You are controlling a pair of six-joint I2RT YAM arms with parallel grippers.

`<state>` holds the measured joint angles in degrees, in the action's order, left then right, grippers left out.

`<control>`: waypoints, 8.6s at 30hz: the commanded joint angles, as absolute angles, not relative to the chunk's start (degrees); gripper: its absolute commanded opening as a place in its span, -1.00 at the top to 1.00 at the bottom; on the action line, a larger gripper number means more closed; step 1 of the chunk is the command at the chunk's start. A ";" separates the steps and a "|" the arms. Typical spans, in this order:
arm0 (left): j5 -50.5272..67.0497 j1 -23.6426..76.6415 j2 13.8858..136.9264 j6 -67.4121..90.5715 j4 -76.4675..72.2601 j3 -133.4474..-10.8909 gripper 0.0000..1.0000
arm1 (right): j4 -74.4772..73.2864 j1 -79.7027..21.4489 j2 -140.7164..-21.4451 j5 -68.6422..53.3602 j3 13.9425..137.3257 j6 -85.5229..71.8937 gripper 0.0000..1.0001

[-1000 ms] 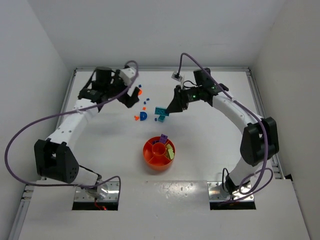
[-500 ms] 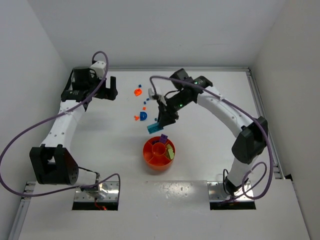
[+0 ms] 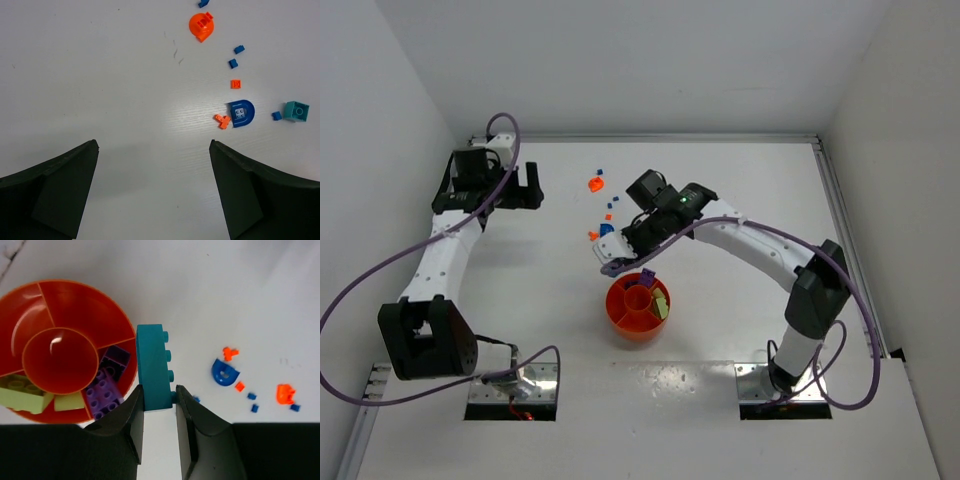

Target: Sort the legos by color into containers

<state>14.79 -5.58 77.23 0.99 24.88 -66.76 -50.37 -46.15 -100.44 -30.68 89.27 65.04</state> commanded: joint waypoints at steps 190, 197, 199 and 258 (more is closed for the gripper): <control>51.41 14.15 67.32 -41.90 45.43 -62.67 0.38 | -24.44 -0.79 -102.13 -37.18 79.63 -8.26 -0.34; 52.56 14.15 66.18 -53.07 53.17 -58.63 0.64 | -22.94 -0.79 -102.13 -37.79 79.63 -9.49 -0.34; 52.56 14.76 65.57 -55.27 53.79 -57.23 0.64 | -22.94 -0.79 -102.13 -37.79 79.11 -9.49 -0.34; 51.59 28.13 78.13 -63.98 42.63 -54.93 -0.35 | -24.17 -0.79 -95.27 -36.74 74.88 -8.44 -0.34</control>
<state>49.50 28.88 78.76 -62.54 44.27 -54.11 -24.67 -0.51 -97.86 -36.07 74.91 -9.21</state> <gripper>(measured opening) 0.658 0.675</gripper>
